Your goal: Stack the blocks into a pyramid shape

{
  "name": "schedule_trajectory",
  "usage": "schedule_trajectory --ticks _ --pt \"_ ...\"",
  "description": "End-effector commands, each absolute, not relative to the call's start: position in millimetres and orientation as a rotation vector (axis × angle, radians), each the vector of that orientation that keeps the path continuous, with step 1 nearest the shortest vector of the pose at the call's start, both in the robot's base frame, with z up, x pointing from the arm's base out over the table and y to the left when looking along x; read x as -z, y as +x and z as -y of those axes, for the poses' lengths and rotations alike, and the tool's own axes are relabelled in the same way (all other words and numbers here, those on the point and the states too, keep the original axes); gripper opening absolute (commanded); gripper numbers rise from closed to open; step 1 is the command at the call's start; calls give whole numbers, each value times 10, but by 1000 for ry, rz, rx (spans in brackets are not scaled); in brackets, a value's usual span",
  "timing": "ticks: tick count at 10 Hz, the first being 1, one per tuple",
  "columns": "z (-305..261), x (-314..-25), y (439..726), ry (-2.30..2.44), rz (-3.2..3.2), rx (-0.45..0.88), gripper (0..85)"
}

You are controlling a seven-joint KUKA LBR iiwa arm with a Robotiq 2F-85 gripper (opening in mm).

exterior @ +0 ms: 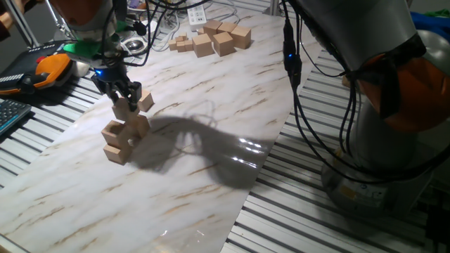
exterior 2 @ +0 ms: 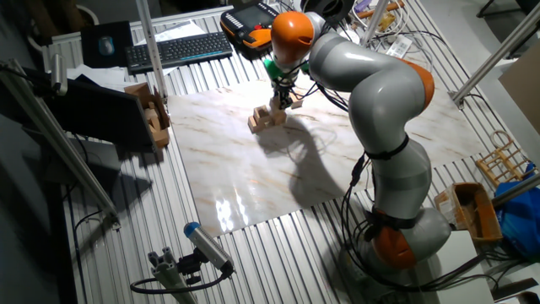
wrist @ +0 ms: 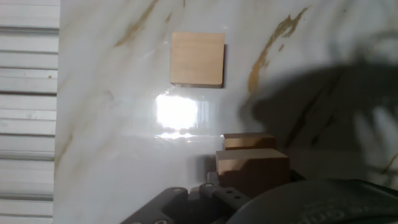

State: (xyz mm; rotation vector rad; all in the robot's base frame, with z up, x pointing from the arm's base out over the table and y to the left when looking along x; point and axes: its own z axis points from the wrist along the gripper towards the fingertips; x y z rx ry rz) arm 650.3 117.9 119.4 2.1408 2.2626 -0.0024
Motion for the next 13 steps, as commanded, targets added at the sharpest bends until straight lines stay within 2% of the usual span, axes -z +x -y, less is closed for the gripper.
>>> schedule_trajectory --ticks 1,13 --pt "-1179 -1189 6494 2143 -2256 2 0" --pt "-1338 -1071 6422 2175 -2188 26 0"
